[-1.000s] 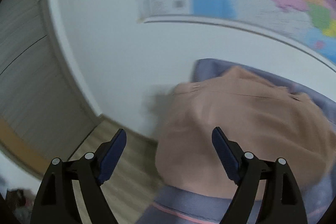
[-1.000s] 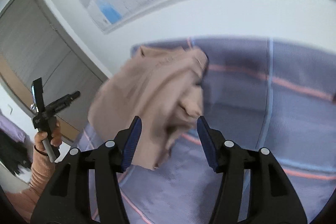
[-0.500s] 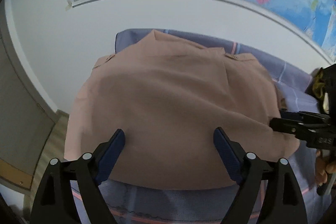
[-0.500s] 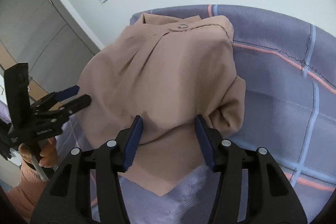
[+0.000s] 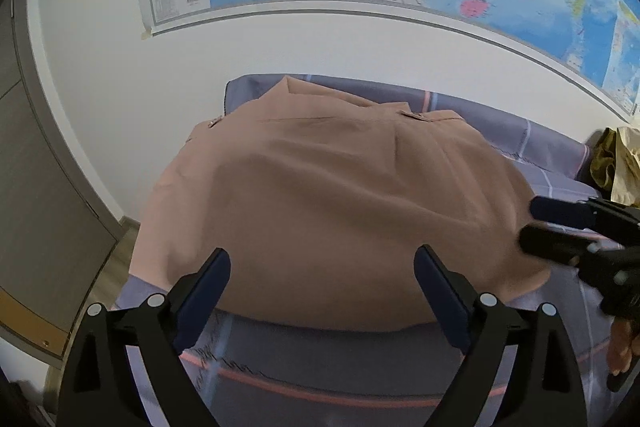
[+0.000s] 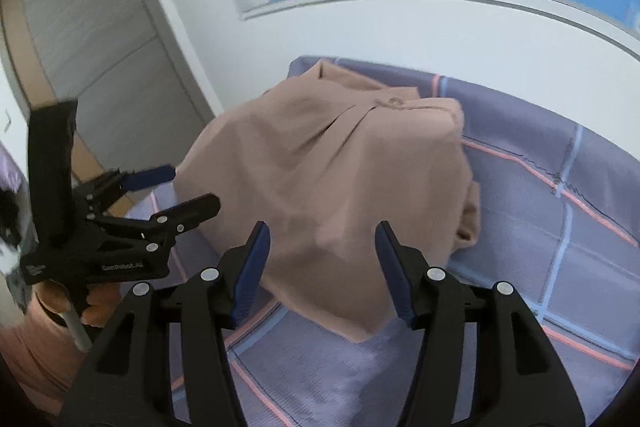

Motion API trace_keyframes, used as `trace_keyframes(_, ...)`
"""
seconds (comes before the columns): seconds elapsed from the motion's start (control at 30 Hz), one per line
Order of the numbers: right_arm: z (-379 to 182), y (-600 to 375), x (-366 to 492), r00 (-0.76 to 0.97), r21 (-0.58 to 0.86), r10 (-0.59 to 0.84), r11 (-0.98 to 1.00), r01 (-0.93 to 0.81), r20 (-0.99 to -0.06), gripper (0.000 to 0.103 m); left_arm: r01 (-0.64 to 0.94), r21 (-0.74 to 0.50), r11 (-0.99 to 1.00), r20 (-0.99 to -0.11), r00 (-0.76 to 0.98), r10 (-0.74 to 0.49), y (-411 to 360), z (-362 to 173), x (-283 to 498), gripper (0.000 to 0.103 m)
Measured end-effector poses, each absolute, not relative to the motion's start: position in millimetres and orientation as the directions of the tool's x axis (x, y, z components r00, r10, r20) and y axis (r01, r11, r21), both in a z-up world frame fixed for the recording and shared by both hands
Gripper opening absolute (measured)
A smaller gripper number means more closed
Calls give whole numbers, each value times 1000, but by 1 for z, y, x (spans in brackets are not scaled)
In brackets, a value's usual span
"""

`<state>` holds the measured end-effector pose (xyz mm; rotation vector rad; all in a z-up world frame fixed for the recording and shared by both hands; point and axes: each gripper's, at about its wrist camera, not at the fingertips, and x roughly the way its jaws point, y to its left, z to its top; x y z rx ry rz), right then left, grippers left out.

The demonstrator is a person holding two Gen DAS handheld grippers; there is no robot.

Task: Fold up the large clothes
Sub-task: 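Press down on the folded pink jacket with both open grippers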

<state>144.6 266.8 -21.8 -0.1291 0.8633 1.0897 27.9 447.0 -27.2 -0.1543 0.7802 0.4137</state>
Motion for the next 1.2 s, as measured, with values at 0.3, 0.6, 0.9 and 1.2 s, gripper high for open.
trace_keyframes(0.3,-54,289,133,152,256,655,483,-838,-740,55,-402,6,915,-759,595,266,445,-52,37,89)
trace_keyframes(0.6,-19,280,176,165,340,718,504,-794,-676,55,-401,-15,916,-734,626,262,453,-48,37,89)
trace_keyframes(0.9,-56,317,240,150,375,647,598,-708,-748,50,-384,-35,923,-758,612,226,456,-59,53,89)
trace_keyframes(1.2,-37,282,198,172,370,710,540,-756,-683,52,-397,-32,917,-738,628,247,450,-43,42,91)
